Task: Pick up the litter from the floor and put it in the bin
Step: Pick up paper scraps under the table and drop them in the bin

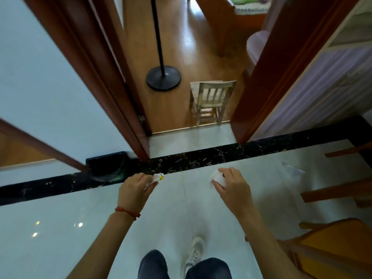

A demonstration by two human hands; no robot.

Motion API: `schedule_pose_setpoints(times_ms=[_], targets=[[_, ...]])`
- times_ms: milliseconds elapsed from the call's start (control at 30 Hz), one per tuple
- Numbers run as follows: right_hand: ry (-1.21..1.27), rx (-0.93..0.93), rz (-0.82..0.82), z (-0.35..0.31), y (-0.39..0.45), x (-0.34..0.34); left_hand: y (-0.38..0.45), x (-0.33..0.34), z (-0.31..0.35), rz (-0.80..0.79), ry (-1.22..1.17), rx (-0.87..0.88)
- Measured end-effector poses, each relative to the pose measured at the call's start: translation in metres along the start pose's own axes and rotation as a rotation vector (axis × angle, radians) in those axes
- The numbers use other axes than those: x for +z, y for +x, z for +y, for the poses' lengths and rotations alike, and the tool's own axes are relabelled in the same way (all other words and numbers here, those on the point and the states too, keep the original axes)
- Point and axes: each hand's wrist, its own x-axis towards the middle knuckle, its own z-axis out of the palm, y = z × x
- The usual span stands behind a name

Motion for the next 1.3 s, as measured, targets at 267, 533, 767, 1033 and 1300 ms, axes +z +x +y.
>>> schedule_pose_setpoints(times_ms=[267, 533, 767, 1033, 1300], targets=[[0.026, -0.119, -0.044, -0.118, -0.034, 0.05, -0.094, -0.072, -0.079, 0.067, 0.037, -0.124], [0.062, -0.152, -0.074, -0.242, -0.062, 0.107, -0.177, -0.145, -0.177, 0.102, 0.044, -0.238], [0.056, -0.209, -0.132, -0.306, -0.046, 0.15, -0.187, -0.171, -0.241, 0.133, 0.042, -0.292], [0.041, -0.191, -0.199, -0.341, 0.038, 0.215, -0.127, -0.168, -0.321, 0.128, 0.055, -0.309], [0.036, -0.185, -0.285, -0.373, 0.115, 0.274, -0.065, -0.16, -0.393, 0.121, 0.03, -0.316]])
